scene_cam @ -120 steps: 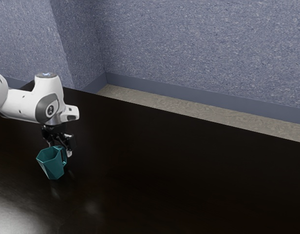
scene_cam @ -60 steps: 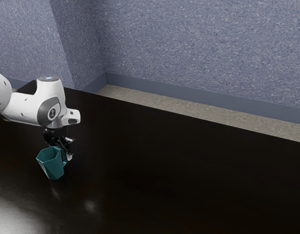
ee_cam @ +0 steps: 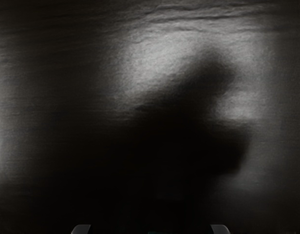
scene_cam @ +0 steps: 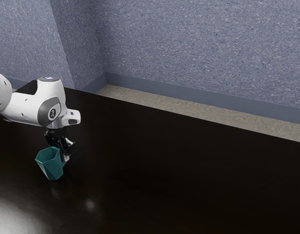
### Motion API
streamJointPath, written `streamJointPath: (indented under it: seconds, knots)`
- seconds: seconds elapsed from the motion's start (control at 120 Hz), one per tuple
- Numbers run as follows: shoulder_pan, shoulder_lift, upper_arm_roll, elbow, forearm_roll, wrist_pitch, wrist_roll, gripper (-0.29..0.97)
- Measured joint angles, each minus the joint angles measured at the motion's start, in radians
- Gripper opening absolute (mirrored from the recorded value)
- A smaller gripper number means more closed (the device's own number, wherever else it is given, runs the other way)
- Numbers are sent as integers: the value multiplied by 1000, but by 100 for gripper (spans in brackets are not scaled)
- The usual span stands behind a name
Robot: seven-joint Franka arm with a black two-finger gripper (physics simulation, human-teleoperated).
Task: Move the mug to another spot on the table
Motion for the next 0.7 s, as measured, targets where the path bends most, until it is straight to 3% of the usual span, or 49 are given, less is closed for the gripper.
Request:
streamJointPath:
  seconds: [0.7]
  knots:
    - [-40, 2, -19, 85, 12, -202, -41, 12]
